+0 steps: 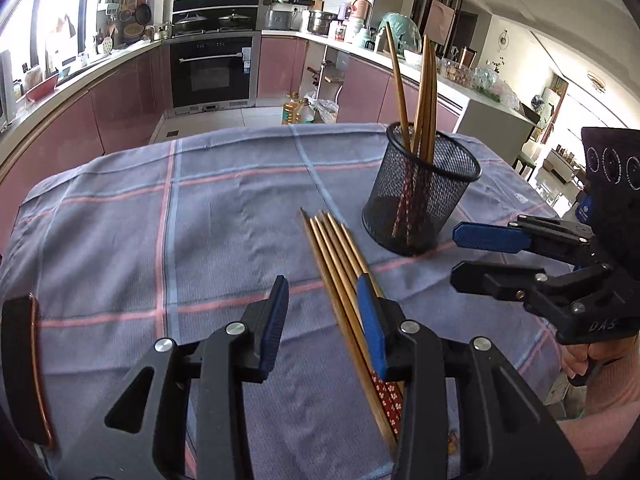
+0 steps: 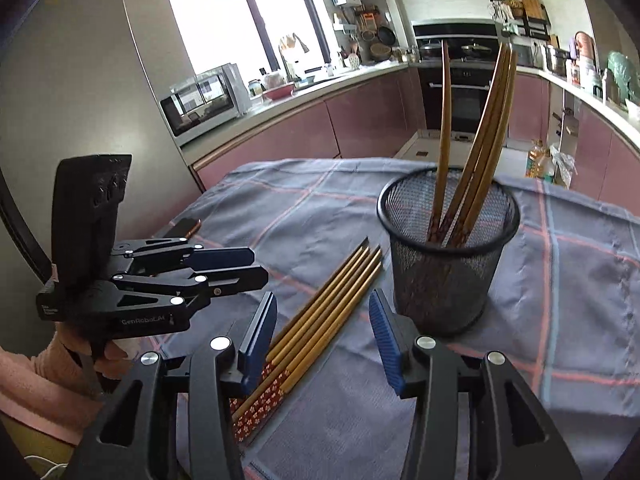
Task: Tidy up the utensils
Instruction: 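Withdraw both open tools from the cup toward the remaining chopsticks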
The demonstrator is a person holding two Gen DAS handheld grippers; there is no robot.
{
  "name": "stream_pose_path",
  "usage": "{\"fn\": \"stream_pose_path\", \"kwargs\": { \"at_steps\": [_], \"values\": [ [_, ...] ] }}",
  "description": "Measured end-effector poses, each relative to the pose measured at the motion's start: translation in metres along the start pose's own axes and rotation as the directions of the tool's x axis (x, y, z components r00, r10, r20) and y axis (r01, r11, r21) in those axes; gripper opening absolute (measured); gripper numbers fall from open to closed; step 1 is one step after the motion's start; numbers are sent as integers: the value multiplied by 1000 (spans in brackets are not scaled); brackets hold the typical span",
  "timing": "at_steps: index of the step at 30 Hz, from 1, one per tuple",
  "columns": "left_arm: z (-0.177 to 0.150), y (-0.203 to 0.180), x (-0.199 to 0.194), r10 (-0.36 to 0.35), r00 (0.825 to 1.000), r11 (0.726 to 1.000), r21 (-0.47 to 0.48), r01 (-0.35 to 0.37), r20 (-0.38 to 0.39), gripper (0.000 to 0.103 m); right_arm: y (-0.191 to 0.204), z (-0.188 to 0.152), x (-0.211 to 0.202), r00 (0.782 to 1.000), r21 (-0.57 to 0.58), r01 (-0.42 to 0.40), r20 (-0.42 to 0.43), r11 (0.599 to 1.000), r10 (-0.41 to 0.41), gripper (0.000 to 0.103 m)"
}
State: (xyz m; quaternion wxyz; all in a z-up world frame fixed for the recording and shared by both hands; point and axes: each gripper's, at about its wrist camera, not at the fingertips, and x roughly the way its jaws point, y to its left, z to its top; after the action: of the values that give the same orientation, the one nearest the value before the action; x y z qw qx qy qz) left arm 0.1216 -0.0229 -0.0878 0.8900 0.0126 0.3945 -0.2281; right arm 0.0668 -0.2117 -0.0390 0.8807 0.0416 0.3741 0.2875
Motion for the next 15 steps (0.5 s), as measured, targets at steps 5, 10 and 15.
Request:
{"fn": "stream_pose_path", "kwargs": {
  "at_steps": [5, 10, 15],
  "values": [
    [-19, -2, 12, -14, 998, 1000, -8, 14, -55, 36, 6, -17, 20, 998, 18, 22, -58, 1000, -20, 46],
    [-29, -7, 19, -24, 996, 1000, -12, 23, -84, 38, 9, -25, 26, 996, 4, 56, -74, 998, -56, 46],
    [-28, -10, 22, -21, 996, 1000, -6, 20, -90, 38, 12, -29, 30, 994, -14, 74, -85, 997, -75, 46]
  ]
}}
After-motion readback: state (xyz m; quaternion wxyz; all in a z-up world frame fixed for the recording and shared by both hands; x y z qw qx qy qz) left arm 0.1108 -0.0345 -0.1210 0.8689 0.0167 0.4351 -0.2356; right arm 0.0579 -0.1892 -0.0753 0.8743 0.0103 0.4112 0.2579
